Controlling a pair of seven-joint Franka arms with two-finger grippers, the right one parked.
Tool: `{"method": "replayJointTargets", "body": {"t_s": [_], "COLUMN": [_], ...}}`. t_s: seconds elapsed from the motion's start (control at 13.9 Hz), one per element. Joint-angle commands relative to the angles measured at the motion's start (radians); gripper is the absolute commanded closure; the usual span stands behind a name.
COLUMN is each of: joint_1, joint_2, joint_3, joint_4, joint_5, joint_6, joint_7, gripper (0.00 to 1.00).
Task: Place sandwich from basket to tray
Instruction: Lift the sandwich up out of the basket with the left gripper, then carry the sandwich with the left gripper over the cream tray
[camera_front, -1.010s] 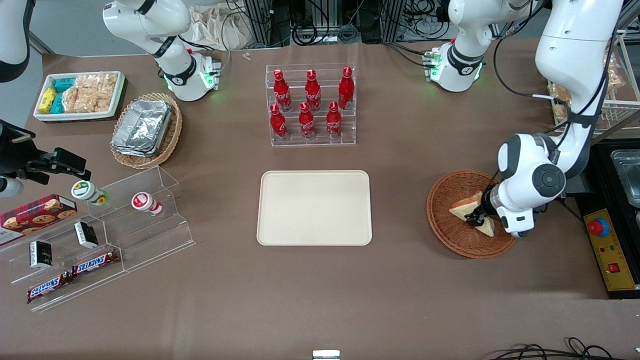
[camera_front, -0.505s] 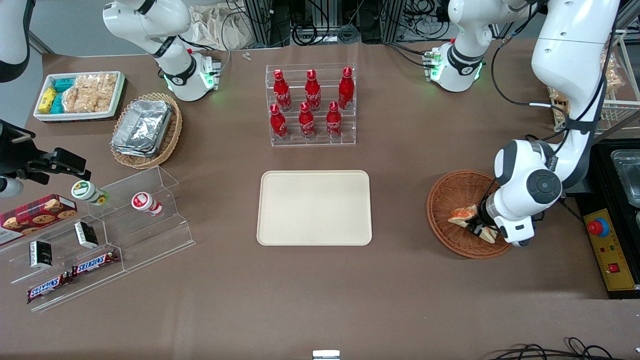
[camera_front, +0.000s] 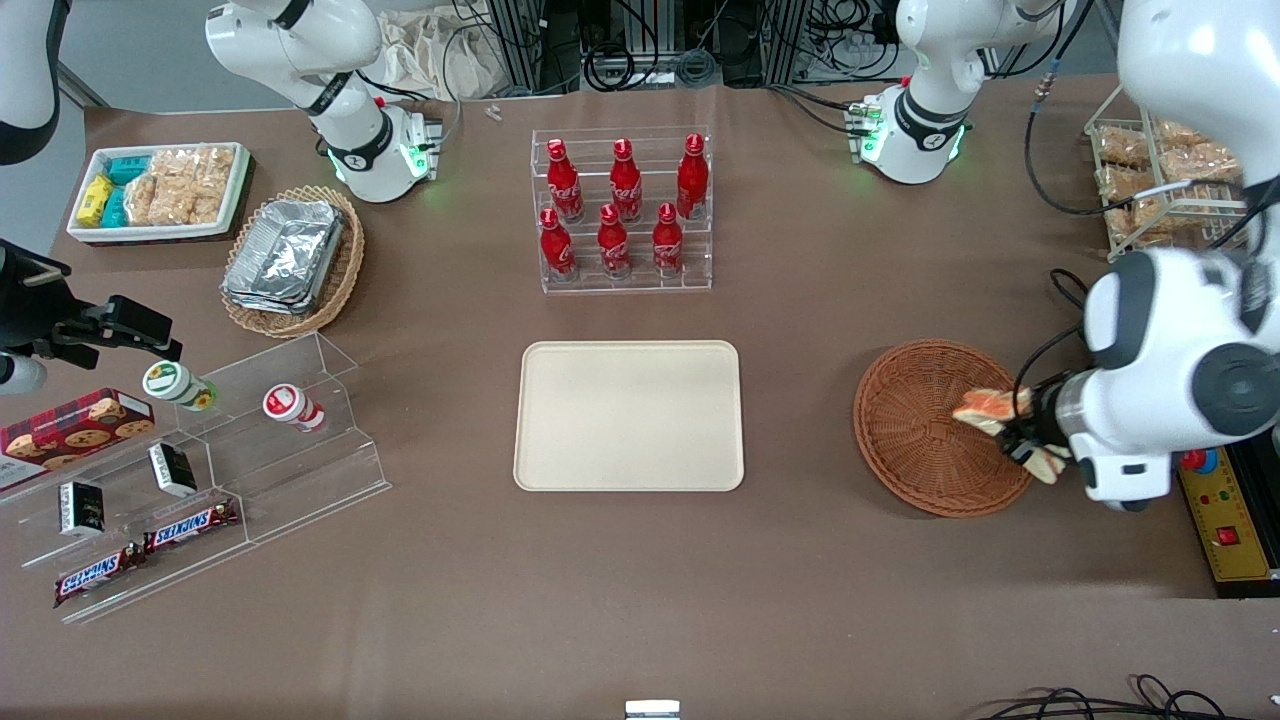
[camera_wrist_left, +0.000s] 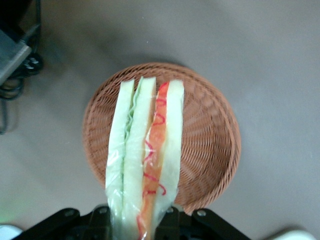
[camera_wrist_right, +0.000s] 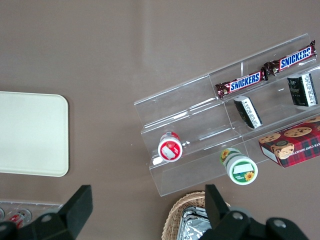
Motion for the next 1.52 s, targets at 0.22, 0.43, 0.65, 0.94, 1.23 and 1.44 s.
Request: {"method": "replayJointTargets", "body": {"t_s": [0.22,0.43,0.65,0.94,1.23,1.44], "joint_1": [-0.004,-0.094,-0.237,-0.379,-0.424,-0.452], "joint_2": [-0.009,0.028,0.097,0.252,0.373,0.427], "joint_3": [-0.158,-0.219,-0.216,-0.216,-0.216,-0.216], "joint_4": [0.242,0.237,0.195,0.191,0.164,0.115], "joint_5": [-0.067,-0.056,-0.052,0.063,0.158,0.229], "joint_6": [-0.171,-0.126,0.011,0.166,0.311,0.359], "joint_7": [0.176,0.173,0.086,-0.053,-0.048,-0.041], "gripper": [1.0,1.0,1.0,1.0,1.0,1.0]}}
